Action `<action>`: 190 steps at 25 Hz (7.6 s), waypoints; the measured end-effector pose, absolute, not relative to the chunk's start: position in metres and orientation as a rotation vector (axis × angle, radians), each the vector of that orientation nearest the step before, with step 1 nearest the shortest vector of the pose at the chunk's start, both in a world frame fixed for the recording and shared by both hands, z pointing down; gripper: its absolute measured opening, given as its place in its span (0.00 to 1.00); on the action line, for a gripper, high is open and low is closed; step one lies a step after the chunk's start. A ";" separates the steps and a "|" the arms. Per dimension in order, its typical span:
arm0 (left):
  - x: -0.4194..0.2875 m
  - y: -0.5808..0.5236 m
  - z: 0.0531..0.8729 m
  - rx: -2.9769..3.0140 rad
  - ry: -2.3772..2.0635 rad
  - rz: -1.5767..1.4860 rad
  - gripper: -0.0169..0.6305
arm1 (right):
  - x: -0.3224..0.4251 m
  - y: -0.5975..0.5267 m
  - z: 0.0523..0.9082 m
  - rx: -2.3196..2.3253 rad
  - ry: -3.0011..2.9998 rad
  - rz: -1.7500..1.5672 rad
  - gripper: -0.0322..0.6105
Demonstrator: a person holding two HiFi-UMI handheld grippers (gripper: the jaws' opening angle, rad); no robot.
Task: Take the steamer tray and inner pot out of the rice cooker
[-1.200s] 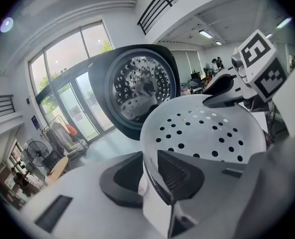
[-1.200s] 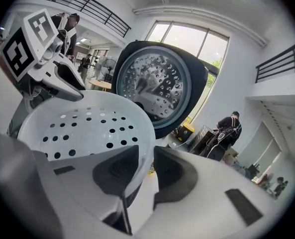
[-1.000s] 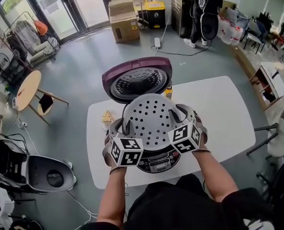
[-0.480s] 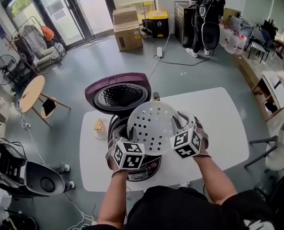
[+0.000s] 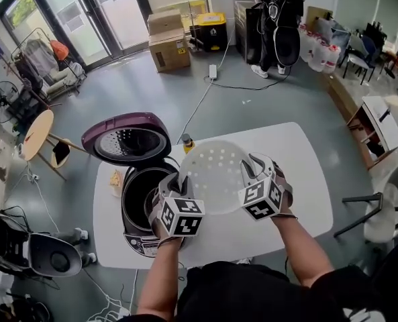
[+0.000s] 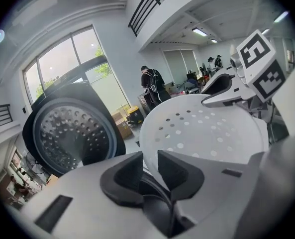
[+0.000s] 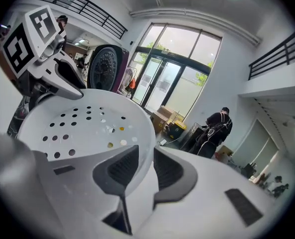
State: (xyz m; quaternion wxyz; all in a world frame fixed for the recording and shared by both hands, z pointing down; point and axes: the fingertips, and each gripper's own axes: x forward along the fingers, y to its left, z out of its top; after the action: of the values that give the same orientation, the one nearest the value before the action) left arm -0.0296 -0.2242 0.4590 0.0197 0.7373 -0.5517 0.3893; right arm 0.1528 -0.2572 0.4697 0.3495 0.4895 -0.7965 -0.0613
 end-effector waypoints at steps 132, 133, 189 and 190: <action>-0.257 -0.145 0.509 1.558 -0.837 -0.364 0.80 | -0.070 -0.176 0.509 0.538 -2.378 2.202 0.88; -0.255 -0.146 0.508 1.571 -0.829 -0.356 0.79 | -0.070 -0.177 0.509 0.534 -2.378 2.202 0.88; -0.259 -0.124 0.409 1.958 -1.013 -0.035 0.06 | -0.045 -0.151 0.406 0.893 -2.667 1.505 0.08; -0.253 -0.125 0.403 1.976 -1.011 -0.034 0.07 | -0.040 -0.151 0.400 0.903 -2.684 1.495 0.08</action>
State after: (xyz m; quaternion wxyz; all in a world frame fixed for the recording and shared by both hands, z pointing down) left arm -0.2535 -0.1250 0.4026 0.4448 0.7972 -0.4080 -0.0138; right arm -0.0403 -0.1505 0.4002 -0.0303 0.2819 -0.8377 0.4667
